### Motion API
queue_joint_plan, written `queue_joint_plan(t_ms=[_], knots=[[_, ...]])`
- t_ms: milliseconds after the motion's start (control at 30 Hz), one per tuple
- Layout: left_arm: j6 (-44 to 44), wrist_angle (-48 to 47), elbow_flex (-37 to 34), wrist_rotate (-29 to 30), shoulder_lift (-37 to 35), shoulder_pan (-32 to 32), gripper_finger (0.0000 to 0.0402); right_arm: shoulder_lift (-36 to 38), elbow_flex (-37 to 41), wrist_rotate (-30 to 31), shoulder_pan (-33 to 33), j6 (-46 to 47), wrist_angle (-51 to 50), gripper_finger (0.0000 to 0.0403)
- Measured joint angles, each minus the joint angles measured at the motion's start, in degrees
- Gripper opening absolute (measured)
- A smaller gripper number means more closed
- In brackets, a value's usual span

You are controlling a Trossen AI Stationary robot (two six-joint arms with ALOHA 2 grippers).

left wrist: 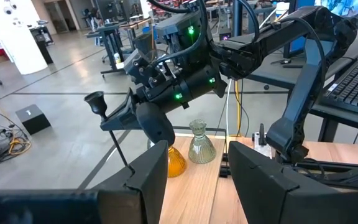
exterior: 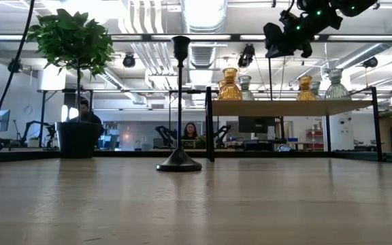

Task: Pick & Place candle stick holders
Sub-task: Put the bottom right black candle holder on the shelf, then put the top black candle holder on the shelf

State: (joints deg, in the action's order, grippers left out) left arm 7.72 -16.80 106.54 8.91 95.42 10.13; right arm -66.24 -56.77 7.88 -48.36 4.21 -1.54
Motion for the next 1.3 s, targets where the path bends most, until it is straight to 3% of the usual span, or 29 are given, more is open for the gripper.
queue_joint_plan(t_ms=[567,1067,1300], knots=[[-0.2,0.0,0.0,0.0,0.0,-0.1,0.0174,0.2,1.6,-0.4,0.0,0.6,0.9,0.0012],[-0.4,0.0,0.0,0.0,0.0,0.0,0.0174,-0.1,1.8,-0.4,-0.1,0.8,-0.3,0.0089],[-0.5,0.0,0.0,0.0,0.0,0.0,0.0174,0.0,1.8,-0.4,-0.1,-0.1,-1.7,0.0147]])
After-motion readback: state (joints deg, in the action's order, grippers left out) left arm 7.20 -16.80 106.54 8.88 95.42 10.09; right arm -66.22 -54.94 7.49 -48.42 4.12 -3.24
